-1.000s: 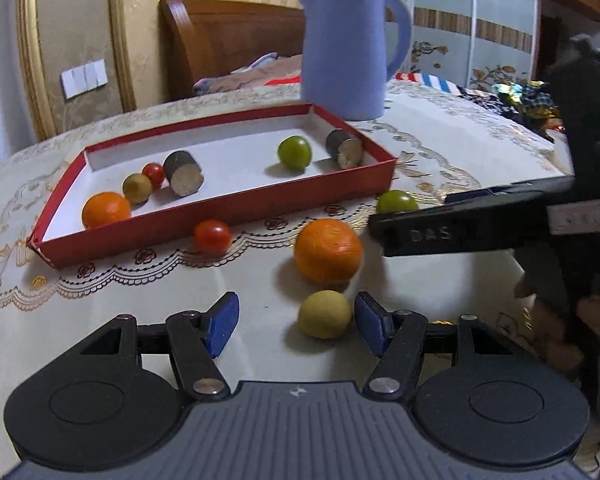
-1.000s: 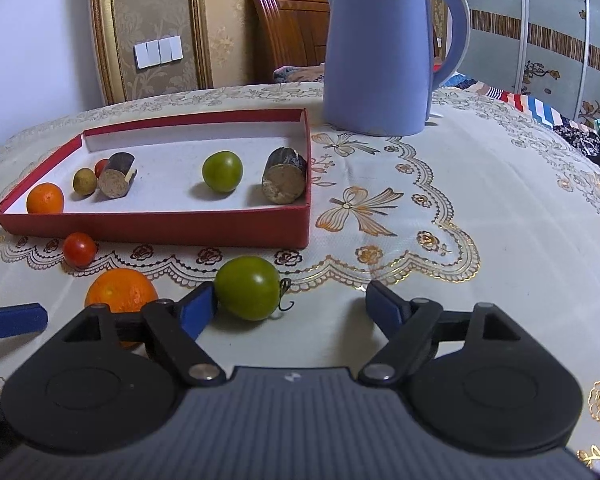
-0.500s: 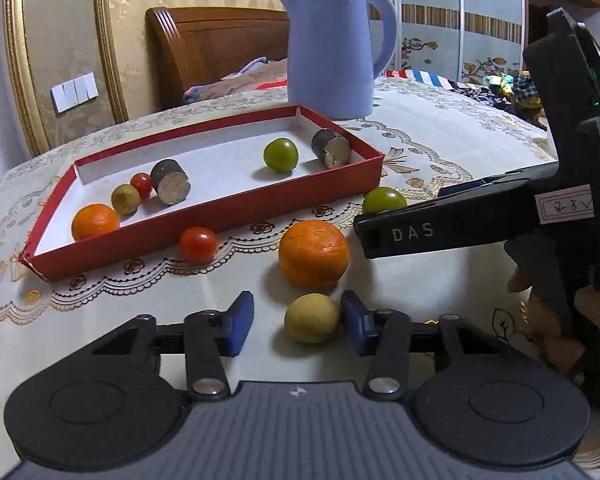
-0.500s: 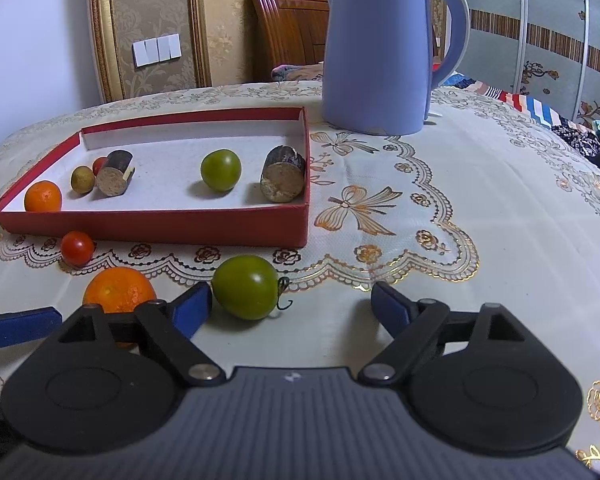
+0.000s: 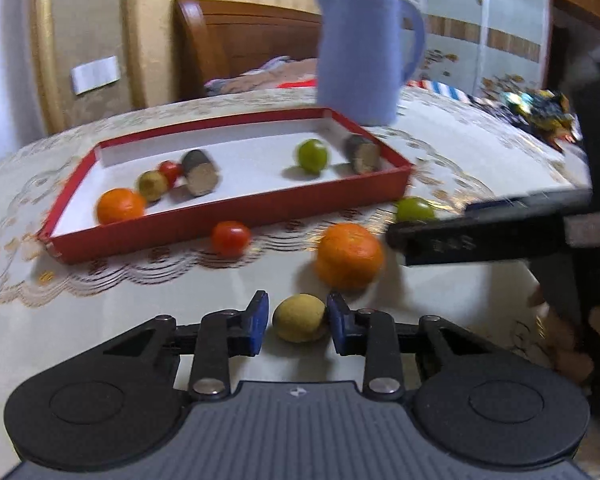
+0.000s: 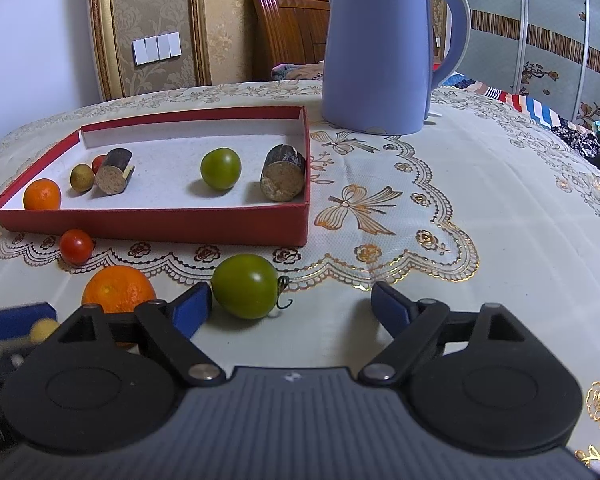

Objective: Organize fruits
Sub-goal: 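Hold the lime in the left gripper while the right gripper grasps another green tomato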

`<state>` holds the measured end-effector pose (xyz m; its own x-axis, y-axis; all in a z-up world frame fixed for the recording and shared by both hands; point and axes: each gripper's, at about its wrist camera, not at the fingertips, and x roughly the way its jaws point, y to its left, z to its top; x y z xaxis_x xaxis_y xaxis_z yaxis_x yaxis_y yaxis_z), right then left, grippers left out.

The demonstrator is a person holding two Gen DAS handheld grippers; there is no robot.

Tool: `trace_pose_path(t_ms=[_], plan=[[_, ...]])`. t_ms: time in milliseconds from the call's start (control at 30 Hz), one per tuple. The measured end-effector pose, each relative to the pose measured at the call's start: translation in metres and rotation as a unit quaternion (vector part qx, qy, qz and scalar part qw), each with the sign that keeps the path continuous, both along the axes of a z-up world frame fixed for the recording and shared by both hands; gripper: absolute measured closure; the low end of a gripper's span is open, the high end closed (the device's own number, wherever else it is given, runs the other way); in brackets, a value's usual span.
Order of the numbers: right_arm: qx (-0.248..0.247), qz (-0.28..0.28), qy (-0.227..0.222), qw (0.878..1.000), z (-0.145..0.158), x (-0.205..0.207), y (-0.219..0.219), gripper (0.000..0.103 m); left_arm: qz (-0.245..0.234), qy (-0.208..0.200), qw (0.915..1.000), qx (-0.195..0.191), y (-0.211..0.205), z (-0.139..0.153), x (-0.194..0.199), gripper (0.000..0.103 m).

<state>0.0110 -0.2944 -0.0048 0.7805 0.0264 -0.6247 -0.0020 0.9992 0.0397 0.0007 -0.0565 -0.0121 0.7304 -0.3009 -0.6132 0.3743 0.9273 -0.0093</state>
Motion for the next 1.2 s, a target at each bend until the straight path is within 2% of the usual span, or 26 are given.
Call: trace_pose_path(t_ms=[200, 333, 667, 767, 833, 967, 1033, 1200], plan=[[-0.005, 0.0, 0.002, 1.0, -0.001, 0.0, 0.001, 0.016, 0.091, 0.001, 0.9957, -0.015, 0.023, 0.002, 0.012, 0.072], [-0.01, -0.001, 0.002, 1.0, -0.001, 0.001, 0.003, 0.017, 0.129, -0.001, 0.9916, -0.016, 0.032, 0.003, 0.017, 0.072], [-0.012, 0.0, -0.003, 1.0, 0.0, -0.001, 0.004, 0.025, 0.138, -0.012, 0.9904, -0.003, 0.031, 0.002, 0.016, 0.072], [-0.016, 0.007, -0.005, 1.0, 0.001, -0.001, 0.006, 0.03, 0.137, -0.006, 0.9905, -0.011, 0.033, 0.002, 0.018, 0.072], [-0.019, 0.013, -0.008, 1.0, 0.001, -0.002, 0.008, 0.038, 0.136, 0.0, 0.9906, -0.01, 0.033, 0.0, 0.019, 0.072], [-0.017, 0.018, -0.01, 1.0, 0.001, -0.002, 0.008, 0.041, 0.136, -0.001, 0.9907, -0.006, 0.032, 0.0, 0.019, 0.072], [-0.013, 0.021, -0.013, 1.0, 0.002, -0.003, 0.008, 0.05, 0.136, 0.0, 0.9906, -0.009, 0.032, 0.0, 0.019, 0.072], [-0.013, 0.027, -0.017, 0.999, 0.002, -0.004, 0.009, 0.061, 0.134, -0.001, 0.9909, -0.014, 0.032, 0.0, 0.019, 0.074]])
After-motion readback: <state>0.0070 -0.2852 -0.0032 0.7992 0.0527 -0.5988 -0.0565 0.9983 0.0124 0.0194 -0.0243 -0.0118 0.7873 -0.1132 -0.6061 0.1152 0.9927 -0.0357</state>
